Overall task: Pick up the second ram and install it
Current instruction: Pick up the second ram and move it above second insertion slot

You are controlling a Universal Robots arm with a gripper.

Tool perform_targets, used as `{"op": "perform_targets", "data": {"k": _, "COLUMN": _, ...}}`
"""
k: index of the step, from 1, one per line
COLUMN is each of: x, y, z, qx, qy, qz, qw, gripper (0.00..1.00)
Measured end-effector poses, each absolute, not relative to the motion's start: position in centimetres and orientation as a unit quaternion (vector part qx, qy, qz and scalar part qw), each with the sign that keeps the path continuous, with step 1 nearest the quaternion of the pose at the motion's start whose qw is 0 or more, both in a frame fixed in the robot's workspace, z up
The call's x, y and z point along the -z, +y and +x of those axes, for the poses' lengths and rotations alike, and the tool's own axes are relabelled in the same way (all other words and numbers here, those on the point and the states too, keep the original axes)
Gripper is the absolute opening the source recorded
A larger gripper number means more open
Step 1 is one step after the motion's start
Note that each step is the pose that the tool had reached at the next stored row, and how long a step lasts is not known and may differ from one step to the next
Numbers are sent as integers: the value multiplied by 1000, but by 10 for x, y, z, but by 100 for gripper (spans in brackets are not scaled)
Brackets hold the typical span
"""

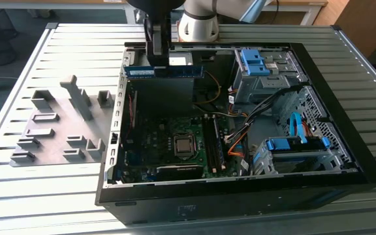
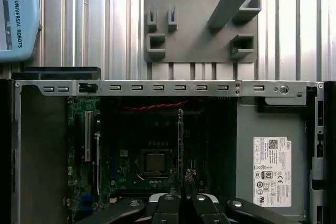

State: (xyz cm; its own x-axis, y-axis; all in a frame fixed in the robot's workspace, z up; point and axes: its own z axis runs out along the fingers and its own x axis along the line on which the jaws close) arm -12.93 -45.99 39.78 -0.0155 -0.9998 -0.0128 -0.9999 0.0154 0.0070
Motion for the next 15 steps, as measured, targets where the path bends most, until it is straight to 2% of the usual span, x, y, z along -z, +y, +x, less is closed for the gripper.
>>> {"op": "perform_targets", "data": {"k": 15, "x": -398, "y": -460, "z": -102, "qx": -7, "qy": 713, "qz": -702, "qw": 2, "gripper": 14}}
